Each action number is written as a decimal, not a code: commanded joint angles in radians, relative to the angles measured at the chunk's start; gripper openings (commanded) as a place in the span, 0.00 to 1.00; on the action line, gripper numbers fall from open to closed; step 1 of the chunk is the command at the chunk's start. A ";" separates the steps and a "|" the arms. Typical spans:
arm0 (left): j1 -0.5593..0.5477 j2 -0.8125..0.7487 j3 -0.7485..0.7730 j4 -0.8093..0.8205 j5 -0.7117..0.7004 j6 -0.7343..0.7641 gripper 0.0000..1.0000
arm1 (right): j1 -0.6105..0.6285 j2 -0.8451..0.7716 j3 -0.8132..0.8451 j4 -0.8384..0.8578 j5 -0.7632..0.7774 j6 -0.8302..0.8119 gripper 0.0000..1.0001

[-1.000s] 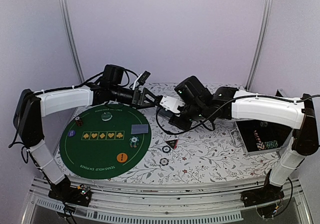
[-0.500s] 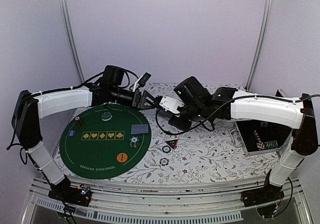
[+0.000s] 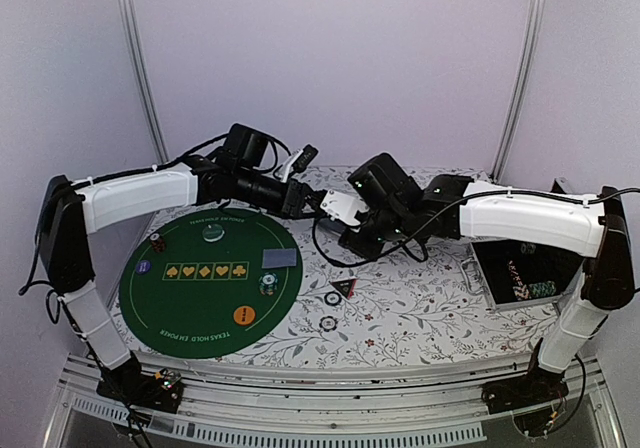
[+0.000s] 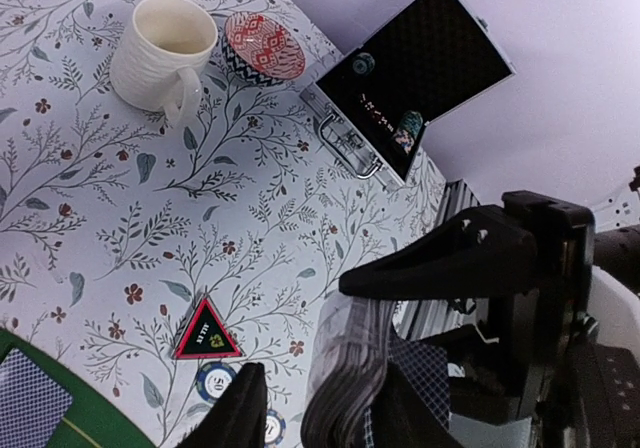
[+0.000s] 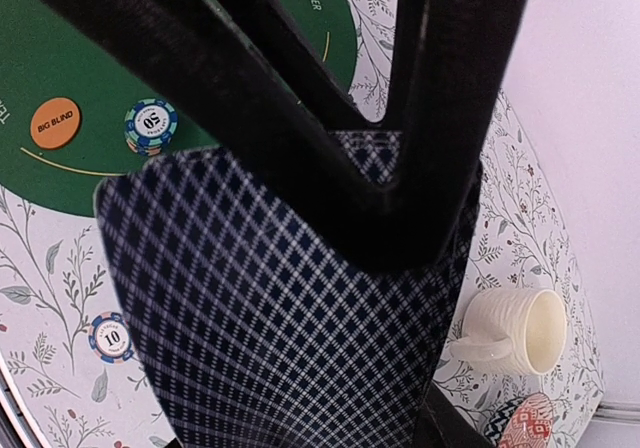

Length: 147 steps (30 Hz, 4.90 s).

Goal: Distribute texas hold em gaming equipment
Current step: Pick up the poker card from the face-down deck piles, then distribute the poker card in the small blind area, then pick up the poker card from the face-down deck piles.

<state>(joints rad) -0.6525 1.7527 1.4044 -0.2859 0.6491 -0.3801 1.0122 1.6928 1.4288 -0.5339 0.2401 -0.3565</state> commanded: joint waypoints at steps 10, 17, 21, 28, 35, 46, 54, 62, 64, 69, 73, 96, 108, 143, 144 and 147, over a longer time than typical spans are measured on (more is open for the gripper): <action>0.007 -0.075 0.004 -0.138 -0.163 0.058 0.35 | 0.011 -0.016 -0.014 0.037 0.013 -0.004 0.45; 0.007 -0.099 0.005 -0.135 -0.157 0.061 0.40 | 0.011 -0.015 -0.013 0.038 0.015 -0.006 0.45; 0.008 -0.103 0.010 -0.130 -0.102 0.057 0.49 | 0.010 -0.013 -0.013 0.038 0.015 -0.004 0.45; 0.008 -0.104 0.008 -0.148 -0.058 0.060 0.36 | 0.010 -0.012 -0.014 0.038 0.016 -0.006 0.45; 0.008 -0.119 0.010 -0.151 -0.022 0.049 0.12 | 0.008 -0.007 -0.019 0.043 0.017 -0.007 0.45; 0.008 -0.174 -0.021 -0.151 0.033 0.037 0.00 | -0.012 -0.010 -0.034 0.055 0.012 -0.004 0.45; 0.075 -0.272 -0.077 -0.102 0.044 -0.006 0.00 | -0.034 -0.019 -0.058 0.078 0.000 -0.001 0.45; 0.198 -0.391 -0.174 -0.142 0.021 -0.056 0.00 | -0.046 -0.027 -0.077 0.093 -0.005 -0.001 0.44; 0.289 -0.441 -0.214 -0.230 -0.032 -0.053 0.00 | -0.046 -0.036 -0.090 0.094 -0.004 0.001 0.45; 0.569 -0.535 -0.303 -0.535 -0.127 -0.014 0.00 | -0.046 -0.063 -0.121 0.113 -0.006 -0.003 0.45; 0.648 -0.644 -0.340 -0.611 -0.271 -0.103 0.00 | -0.046 -0.078 -0.140 0.145 -0.025 -0.004 0.45; 1.021 -0.835 -0.814 -0.344 -0.631 -0.560 0.00 | -0.047 -0.154 -0.143 0.196 -0.095 -0.021 0.45; 1.115 -0.787 -0.838 -0.305 -0.659 -0.521 0.00 | -0.047 -0.175 -0.158 0.207 -0.090 -0.019 0.45; 0.448 -0.631 -0.226 -0.208 -0.454 -0.248 0.80 | -0.009 -0.088 -0.042 0.145 -0.026 -0.083 0.45; 0.391 -0.583 -0.189 -0.208 -0.403 -0.219 0.81 | -0.004 -0.079 -0.028 0.140 -0.021 -0.086 0.45; 0.260 -0.464 -0.105 -0.175 -0.223 -0.142 0.88 | 0.012 -0.045 0.015 0.118 -0.003 -0.087 0.45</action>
<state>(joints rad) -0.2508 1.1412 1.2373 -0.4629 0.1921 -0.6937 0.9989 1.6073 1.3754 -0.3996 0.2001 -0.4297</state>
